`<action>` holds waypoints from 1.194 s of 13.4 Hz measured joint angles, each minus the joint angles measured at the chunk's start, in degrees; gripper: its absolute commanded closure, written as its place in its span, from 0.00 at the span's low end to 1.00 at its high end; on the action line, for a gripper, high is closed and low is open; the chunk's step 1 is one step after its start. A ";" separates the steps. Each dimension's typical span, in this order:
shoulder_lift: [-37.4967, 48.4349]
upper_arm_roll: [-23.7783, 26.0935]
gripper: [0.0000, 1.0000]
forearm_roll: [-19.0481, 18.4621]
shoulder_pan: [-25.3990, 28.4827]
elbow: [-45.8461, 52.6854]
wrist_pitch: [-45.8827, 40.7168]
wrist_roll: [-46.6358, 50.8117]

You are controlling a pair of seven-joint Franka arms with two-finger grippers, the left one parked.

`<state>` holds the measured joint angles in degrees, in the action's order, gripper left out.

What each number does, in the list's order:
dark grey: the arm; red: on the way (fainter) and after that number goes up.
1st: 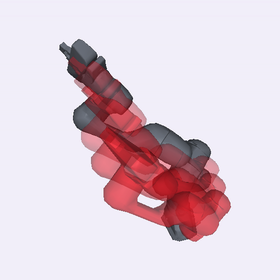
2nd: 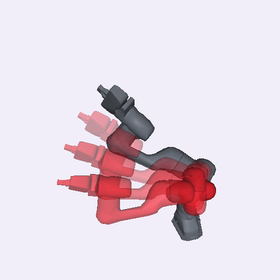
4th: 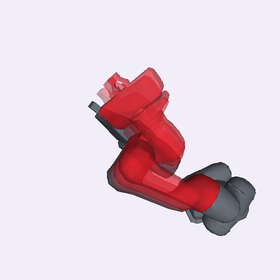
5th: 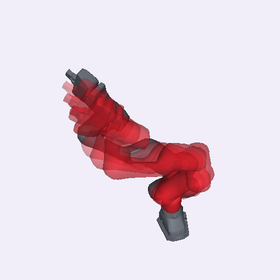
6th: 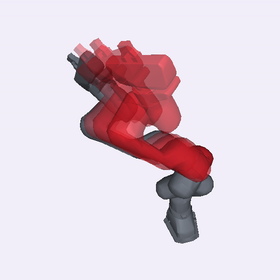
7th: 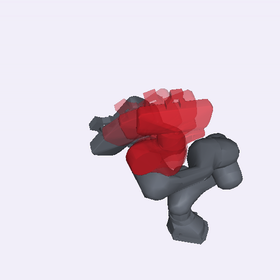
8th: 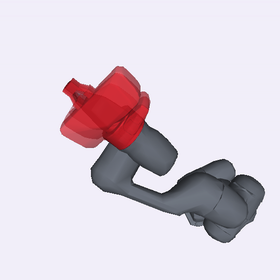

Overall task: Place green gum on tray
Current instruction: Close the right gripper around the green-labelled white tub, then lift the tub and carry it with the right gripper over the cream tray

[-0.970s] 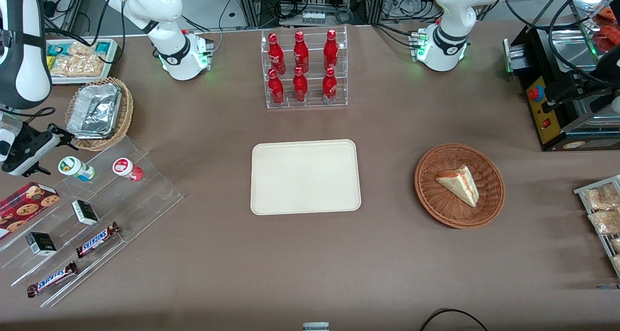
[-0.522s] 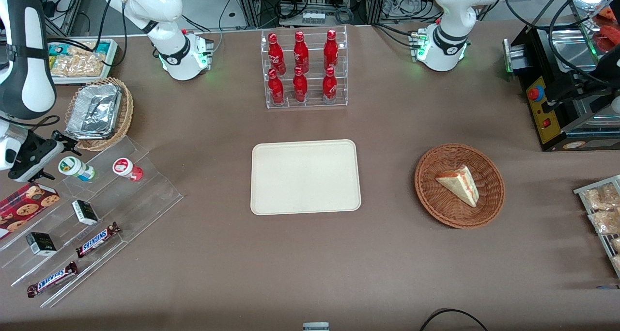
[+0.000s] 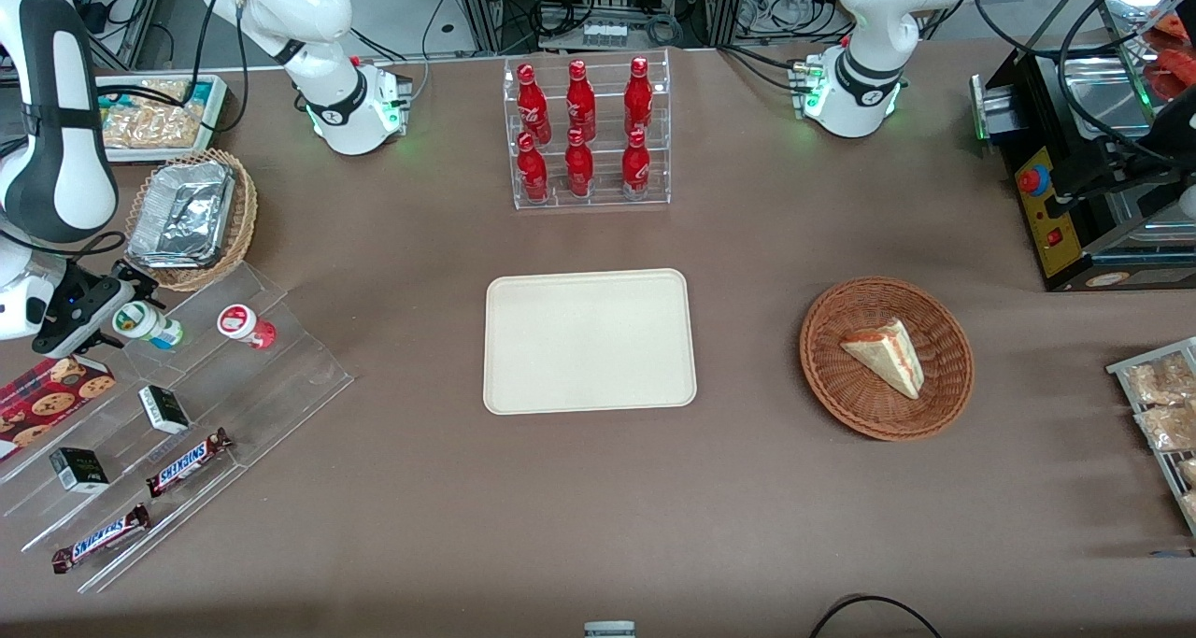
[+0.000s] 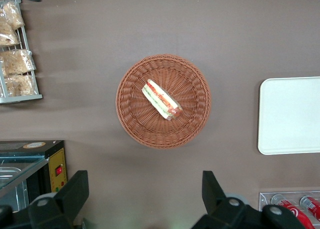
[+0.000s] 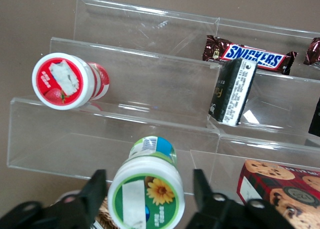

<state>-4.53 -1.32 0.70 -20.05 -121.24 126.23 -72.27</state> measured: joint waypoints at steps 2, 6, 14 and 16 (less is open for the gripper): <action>0.00 0.00 1.00 0.00 0.00 0.00 0.00 0.00; 0.20 0.56 1.00 0.00 0.11 0.80 -1.51 0.98; 2.05 1.36 1.00 0.06 13.75 12.38 -20.95 25.46; 1.72 1.51 1.00 0.09 20.70 12.38 -21.22 37.00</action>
<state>-2.81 0.19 0.79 0.65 -108.86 105.02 -35.27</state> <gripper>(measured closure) 0.414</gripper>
